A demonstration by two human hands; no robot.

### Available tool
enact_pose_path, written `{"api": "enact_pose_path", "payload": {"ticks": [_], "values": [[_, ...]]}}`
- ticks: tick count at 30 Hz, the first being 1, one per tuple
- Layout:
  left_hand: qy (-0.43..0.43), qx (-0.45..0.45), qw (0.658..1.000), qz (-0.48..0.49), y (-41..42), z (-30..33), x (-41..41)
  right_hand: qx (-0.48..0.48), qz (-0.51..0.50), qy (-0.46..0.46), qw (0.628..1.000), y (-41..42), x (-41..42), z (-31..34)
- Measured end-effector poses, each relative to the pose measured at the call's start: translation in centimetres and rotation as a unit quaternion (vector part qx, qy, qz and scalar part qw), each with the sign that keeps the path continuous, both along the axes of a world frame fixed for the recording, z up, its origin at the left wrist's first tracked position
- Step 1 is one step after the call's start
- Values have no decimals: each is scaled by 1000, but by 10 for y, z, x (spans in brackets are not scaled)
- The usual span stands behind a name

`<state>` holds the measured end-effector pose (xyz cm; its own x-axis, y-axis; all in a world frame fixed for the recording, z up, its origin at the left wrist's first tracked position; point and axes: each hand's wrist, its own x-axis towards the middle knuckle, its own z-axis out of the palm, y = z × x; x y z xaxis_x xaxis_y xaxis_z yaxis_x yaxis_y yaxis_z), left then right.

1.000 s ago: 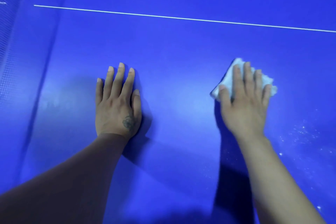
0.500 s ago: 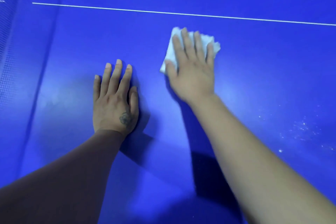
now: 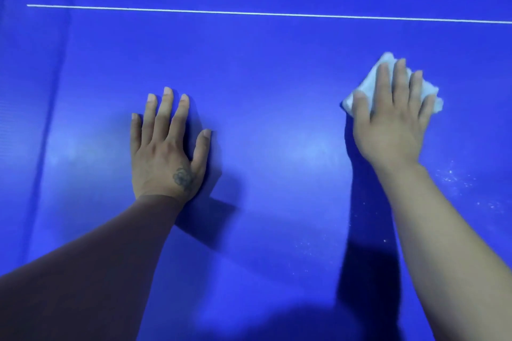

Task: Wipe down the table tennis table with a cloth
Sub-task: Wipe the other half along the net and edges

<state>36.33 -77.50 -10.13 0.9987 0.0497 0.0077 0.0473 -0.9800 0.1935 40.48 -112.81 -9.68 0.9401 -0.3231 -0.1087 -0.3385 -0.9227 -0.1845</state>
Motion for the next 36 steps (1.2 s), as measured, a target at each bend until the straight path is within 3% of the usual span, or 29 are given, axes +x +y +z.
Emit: {"api": "enact_pose_path", "payload": {"ticks": [3,7,14,19,23,26,31,36], "values": [[-5,1,1000,-3,1,-1,0,3,-7,0,1000,21,42,-5],[-8,3,1000,-1,0,-2,0,1,64,-6,998,74,51,-4],[-11,10,1000,-4,1,-4,-1,6,189,-18,982,123,-89,2],[-36,19,999,-7,1,-7,0,-10,118,21,993,52,-152,9],[-42,22,999,-12,3,-10,0,-32,9,28,999,3,-114,7],[-44,21,999,-13,3,-11,-1,-18,-24,21,999,11,-63,2],[-38,23,999,-15,3,-9,-1,-6,33,12,999,77,-33,0],[-25,21,999,-19,2,-5,-1,-17,138,-39,990,137,-108,-5]]}}
